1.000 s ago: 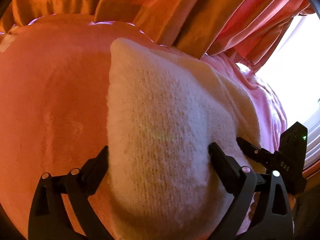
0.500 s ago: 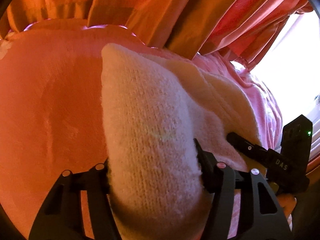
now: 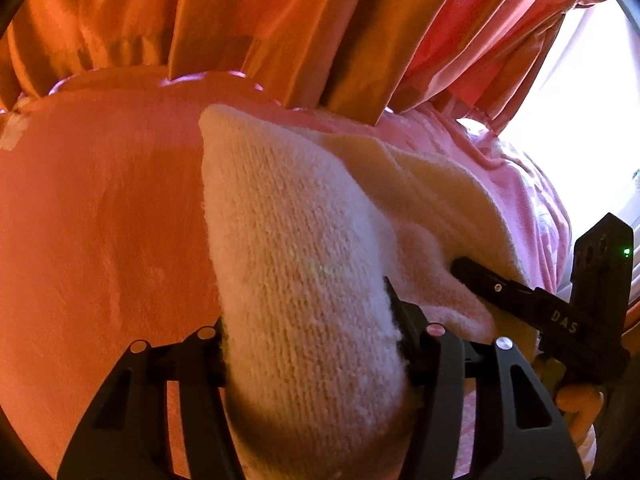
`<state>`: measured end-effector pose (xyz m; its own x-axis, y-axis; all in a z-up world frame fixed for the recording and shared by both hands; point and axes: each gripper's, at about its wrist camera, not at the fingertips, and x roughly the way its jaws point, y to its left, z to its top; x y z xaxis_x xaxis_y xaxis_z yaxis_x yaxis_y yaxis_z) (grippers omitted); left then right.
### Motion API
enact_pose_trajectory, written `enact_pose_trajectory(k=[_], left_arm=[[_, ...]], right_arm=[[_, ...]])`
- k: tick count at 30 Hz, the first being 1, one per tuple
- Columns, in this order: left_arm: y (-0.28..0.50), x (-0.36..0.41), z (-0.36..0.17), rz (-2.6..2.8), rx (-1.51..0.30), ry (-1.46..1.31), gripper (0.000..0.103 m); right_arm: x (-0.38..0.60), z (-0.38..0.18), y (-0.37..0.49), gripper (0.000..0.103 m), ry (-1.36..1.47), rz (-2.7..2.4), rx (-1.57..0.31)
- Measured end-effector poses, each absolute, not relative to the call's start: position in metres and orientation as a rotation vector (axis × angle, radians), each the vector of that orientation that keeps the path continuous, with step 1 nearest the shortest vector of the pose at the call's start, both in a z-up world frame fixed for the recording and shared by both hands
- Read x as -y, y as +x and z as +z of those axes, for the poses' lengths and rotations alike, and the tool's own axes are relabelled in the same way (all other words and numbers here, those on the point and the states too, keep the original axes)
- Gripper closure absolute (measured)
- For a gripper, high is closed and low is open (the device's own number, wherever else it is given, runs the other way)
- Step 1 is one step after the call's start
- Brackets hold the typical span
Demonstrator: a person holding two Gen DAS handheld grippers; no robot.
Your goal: Fold small clothes
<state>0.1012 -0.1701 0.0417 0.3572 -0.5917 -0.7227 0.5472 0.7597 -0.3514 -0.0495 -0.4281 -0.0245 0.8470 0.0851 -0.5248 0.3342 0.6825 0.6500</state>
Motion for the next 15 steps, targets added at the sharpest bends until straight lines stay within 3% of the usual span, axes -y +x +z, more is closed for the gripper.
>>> enact_pose_trajectory(k=[15], left_arm=[[0.063,0.144,0.138,-0.801,-0.739,-0.039,0.049]], right_arm=[[0.405,0.068,-0.096,0.067,0.705,-0.136,-0.381]])
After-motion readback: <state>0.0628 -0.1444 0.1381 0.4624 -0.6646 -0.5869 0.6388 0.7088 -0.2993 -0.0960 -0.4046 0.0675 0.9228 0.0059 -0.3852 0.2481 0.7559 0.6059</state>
